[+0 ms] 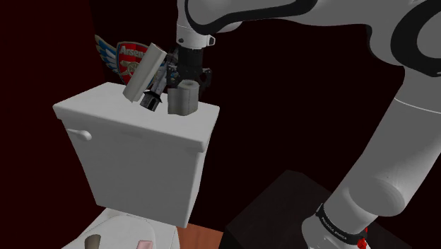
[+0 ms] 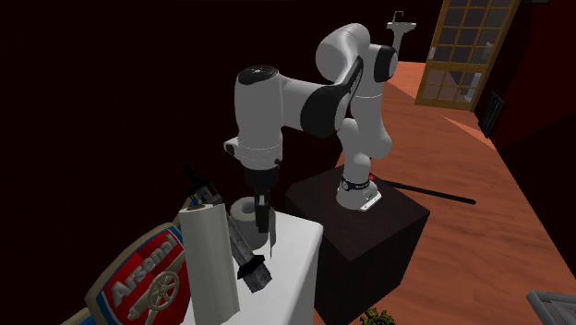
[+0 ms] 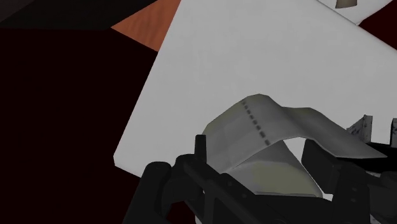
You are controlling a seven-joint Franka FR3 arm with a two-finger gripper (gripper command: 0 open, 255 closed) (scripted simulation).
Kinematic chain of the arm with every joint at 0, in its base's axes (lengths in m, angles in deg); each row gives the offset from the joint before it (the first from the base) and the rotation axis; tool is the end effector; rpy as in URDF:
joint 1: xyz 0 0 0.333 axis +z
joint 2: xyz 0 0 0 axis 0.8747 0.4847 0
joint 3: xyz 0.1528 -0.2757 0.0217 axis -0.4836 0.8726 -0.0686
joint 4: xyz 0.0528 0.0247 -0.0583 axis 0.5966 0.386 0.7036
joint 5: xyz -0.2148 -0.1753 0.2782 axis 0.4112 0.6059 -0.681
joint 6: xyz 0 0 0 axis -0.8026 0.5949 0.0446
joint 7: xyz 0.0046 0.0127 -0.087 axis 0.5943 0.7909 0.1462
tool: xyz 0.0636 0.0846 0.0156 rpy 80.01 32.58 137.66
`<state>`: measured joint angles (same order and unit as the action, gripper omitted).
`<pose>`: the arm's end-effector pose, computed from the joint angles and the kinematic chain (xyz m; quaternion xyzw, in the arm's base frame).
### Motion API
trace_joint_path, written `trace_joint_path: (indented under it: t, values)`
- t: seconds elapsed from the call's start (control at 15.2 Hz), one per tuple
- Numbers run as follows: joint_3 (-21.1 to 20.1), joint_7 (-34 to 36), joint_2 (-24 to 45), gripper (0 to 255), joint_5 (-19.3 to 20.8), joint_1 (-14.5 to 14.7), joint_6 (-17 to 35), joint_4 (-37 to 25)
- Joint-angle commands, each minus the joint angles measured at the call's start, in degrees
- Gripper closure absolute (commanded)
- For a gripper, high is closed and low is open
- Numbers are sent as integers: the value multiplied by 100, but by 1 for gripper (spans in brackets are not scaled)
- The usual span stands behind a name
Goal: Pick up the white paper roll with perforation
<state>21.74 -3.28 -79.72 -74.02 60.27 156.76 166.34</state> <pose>0.5571 0.2141 0.5184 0.9701 -0.2425 0.0118 0.0000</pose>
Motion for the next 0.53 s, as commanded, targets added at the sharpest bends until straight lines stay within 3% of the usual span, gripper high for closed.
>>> trace_joint_path:
  t: [0.0,0.46]
  values:
    - [-4,-1,-3,255,-3,4,-148,-144]
    - [-14,-6,23,255,3,22,-696,-716]
